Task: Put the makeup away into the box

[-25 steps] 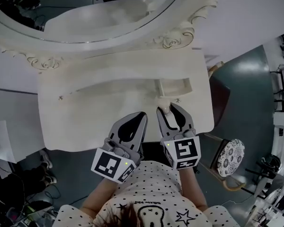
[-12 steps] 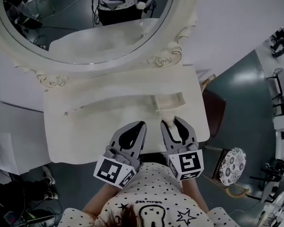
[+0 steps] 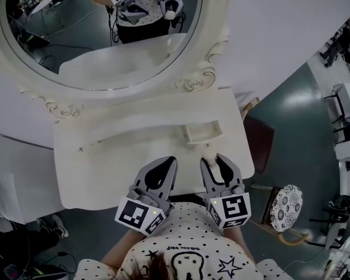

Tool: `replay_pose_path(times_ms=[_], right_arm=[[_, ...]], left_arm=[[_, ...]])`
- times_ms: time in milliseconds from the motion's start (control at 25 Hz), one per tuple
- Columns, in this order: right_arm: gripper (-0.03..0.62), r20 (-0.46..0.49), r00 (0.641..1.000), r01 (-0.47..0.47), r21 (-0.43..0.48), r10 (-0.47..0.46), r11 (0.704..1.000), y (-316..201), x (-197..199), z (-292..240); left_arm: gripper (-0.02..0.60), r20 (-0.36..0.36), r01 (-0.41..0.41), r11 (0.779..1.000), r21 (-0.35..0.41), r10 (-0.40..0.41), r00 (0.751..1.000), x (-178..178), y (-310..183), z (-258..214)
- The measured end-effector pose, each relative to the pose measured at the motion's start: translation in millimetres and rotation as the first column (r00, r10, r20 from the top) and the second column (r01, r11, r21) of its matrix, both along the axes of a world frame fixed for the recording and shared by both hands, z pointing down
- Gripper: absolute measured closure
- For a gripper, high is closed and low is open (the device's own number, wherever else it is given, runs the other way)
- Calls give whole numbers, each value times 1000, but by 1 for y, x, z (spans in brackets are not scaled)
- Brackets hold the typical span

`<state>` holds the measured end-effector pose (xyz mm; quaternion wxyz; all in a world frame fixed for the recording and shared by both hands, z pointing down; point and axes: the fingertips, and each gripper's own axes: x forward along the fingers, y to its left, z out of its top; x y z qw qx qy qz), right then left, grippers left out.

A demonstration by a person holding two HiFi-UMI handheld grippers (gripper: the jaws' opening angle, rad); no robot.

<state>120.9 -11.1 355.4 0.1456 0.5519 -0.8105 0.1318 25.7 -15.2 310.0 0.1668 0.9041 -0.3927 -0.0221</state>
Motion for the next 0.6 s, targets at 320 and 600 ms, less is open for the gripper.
replay_pose_path(times_ms=[320,600], right_arm=[[451,-1,1000,-19,6,19,1000,-2,6,0],[450,-2,1000,-15,2,15,1000,-3,5,1]], left_arm=[[586,8,-10,1000,0,10,1000,2,-1,2],[586,5,5,1000,-20,-5,1000,-1,-4,6]])
